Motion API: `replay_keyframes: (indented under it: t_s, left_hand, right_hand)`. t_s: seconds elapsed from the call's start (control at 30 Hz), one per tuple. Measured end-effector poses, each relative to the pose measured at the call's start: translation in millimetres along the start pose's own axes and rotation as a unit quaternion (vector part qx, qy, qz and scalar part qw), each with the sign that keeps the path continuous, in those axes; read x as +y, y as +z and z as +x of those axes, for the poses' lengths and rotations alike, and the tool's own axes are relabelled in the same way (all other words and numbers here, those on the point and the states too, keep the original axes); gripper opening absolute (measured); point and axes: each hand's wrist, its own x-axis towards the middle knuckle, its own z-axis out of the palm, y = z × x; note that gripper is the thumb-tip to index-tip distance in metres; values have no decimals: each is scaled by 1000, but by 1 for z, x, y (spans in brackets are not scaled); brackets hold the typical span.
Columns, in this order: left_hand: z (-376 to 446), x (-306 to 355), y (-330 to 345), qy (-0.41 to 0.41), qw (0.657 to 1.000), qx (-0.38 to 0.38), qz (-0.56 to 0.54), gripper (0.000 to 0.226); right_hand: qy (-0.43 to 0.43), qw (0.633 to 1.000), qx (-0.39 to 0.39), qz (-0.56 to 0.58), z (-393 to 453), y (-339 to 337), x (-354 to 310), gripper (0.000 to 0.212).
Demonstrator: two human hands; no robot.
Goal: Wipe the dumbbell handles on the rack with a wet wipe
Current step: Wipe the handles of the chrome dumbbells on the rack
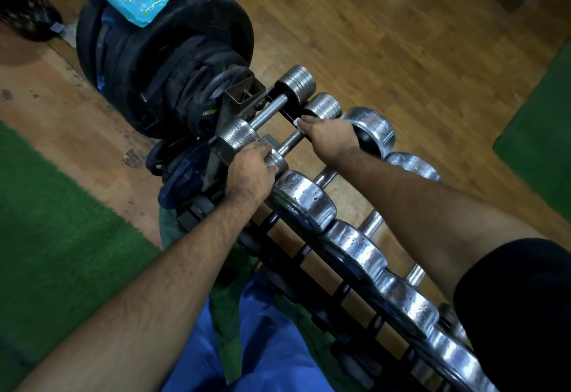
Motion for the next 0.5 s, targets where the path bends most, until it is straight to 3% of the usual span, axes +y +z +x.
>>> replay_keyframes:
  t_s: [0.1,0.27,0.5]
  left_hand:
    - [-1,1,-1,2,1000,2,1,49]
    - [-1,0,-2,3,1000,-1,-5,48]
    - [2,-3,-4,2,1000,-6,-12,49]
  right_hand:
    - [-54,998,-10,-5,4,9,-19,36]
    - [-148,987,-15,65,7,9,-16,41]
    - [-142,977,-20,159,3,9,-19,33]
